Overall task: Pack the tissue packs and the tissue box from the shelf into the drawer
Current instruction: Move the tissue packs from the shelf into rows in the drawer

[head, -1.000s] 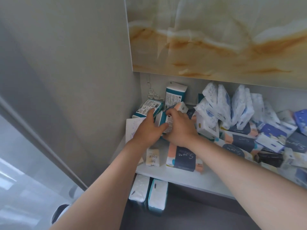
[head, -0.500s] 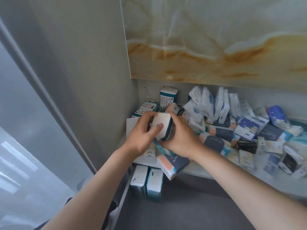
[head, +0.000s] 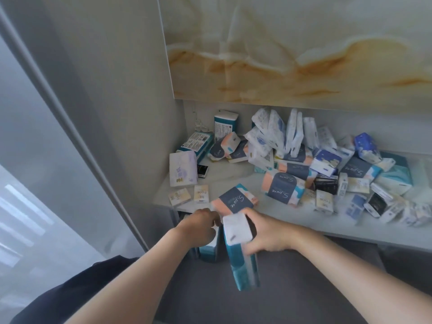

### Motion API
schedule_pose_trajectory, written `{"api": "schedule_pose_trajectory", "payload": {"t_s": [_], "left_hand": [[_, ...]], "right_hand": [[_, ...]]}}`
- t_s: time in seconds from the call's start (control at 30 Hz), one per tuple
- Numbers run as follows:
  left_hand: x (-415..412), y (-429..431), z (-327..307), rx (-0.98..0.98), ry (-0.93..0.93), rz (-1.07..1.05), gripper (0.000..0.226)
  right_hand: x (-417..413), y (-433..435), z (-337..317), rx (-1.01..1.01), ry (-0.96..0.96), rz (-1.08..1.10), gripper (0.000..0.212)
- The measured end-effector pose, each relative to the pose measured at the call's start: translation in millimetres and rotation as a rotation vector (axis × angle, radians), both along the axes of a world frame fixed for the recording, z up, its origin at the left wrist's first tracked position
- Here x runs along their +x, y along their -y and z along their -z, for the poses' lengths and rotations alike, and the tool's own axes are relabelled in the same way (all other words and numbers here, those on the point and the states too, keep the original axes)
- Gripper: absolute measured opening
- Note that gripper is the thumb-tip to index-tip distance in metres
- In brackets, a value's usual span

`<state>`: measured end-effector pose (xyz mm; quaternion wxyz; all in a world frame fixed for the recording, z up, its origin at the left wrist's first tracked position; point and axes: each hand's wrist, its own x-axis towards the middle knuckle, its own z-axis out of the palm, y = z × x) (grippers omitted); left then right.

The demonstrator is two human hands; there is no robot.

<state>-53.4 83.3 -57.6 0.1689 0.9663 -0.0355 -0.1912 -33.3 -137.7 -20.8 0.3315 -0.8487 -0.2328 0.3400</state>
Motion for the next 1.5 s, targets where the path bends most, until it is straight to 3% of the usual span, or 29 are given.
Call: {"api": "schedule_pose_trajectory", "payload": {"t_s": [0.13, 0.27, 0.37, 0.53, 0.67, 0.83, 0.9, 1.0, 1.07, 1.17, 1.27, 1.33, 1.5], "left_hand": [[-2.1, 14.2, 3.0, -0.064, 0.158, 0.073, 0.051], [6.2, 20.3, 10.4, -0.016, 0.136, 0.055, 0.046], [10.9, 17.3, 20.4, 0.085, 0.057, 0.038, 0.034], [8.9, 14.3, 39.9, 0.160, -0.146, 0.102, 0.065], [7.4, 17.5, 44.3, 0.191, -0.117, 0.155, 0.071], [9.6, 15.1, 49.7, 0.246, -0.100, 0.178, 0.071], [12.5, 12.8, 48.6, 0.245, -0.097, 0.184, 0.070], [15.6, 10.7, 42.9, 0.232, -0.121, 0.190, 0.068], [15.7, 11.1, 35.8, 0.194, -0.152, 0.169, 0.064], [16.8, 11.5, 18.8, 0.168, -0.155, 0.168, 0.056], [23.3, 11.1, -2.3, 0.060, -0.131, 0.100, 0.045], [31.6, 9.8, -18.3, -0.047, -0.087, 0.027, 0.041], [68.2, -13.4, -47.5, -0.252, 0.190, -0.152, 0.030]], "right_hand": [[-6.3, 9.3, 41.9, -0.091, 0.050, 0.077, 0.094], [-2.3, 4.4, 74.8, -0.139, 0.039, 0.201, 0.115], [0.2, -2.7, 95.6, -0.132, -0.025, 0.261, 0.110], [-5.3, -21.3, 127.1, -0.073, -0.015, 0.390, 0.095], [-5.7, -36.1, 140.7, 0.047, -0.053, 0.547, 0.088], [-6.1, -54.0, 144.9, -0.006, -0.091, 0.697, 0.083], [-4.4, -53.7, 142.5, -0.020, -0.167, 0.676, 0.072], [-0.4, -49.8, 133.9, -0.071, -0.204, 0.580, 0.072], [4.0, -46.6, 127.9, -0.176, -0.172, 0.442, 0.067], [3.5, -46.0, 98.2, -0.312, -0.092, 0.252, 0.027], [8.8, -44.4, 71.3, -0.387, 0.039, 0.179, 0.014], [17.7, -46.2, 53.0, -0.412, 0.102, 0.169, 0.016], [62.5, -66.3, -6.4, -0.103, 0.288, 0.235, 0.021]]}}
